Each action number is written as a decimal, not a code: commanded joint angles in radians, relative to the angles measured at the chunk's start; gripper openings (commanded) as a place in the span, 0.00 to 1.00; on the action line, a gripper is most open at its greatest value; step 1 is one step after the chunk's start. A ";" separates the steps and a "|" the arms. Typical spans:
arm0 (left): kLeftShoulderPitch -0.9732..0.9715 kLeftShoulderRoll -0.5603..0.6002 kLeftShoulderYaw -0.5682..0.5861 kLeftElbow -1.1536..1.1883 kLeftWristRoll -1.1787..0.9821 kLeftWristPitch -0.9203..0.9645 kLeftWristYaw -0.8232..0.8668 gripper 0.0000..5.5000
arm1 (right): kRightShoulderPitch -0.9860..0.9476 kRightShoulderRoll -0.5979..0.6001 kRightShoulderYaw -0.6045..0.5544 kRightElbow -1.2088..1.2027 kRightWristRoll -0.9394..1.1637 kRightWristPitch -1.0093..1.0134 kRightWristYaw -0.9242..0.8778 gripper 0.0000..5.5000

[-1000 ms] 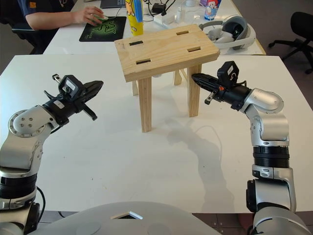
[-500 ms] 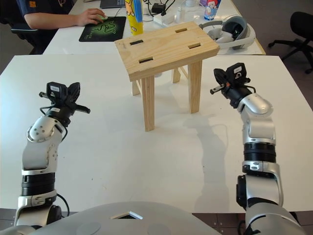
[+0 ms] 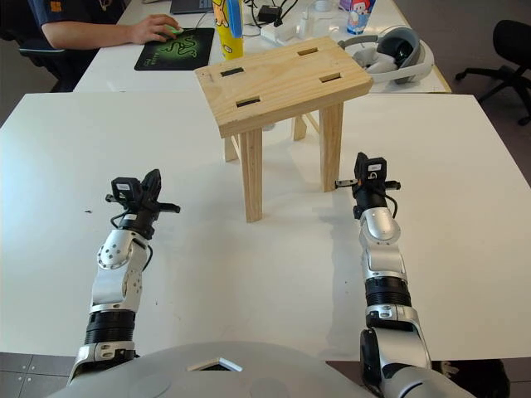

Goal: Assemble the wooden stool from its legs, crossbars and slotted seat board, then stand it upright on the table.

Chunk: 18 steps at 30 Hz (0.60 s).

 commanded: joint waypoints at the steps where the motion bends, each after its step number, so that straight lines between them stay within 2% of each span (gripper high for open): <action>1: -0.001 0.016 -0.016 -0.004 0.014 -0.003 -0.011 0.00 | 0.023 0.018 0.006 -0.029 -0.004 -0.002 -0.014 0.00; 18: -0.031 0.040 -0.015 0.023 0.013 -0.015 -0.030 0.00 | 0.046 0.049 0.022 -0.061 -0.013 -0.001 -0.019 0.00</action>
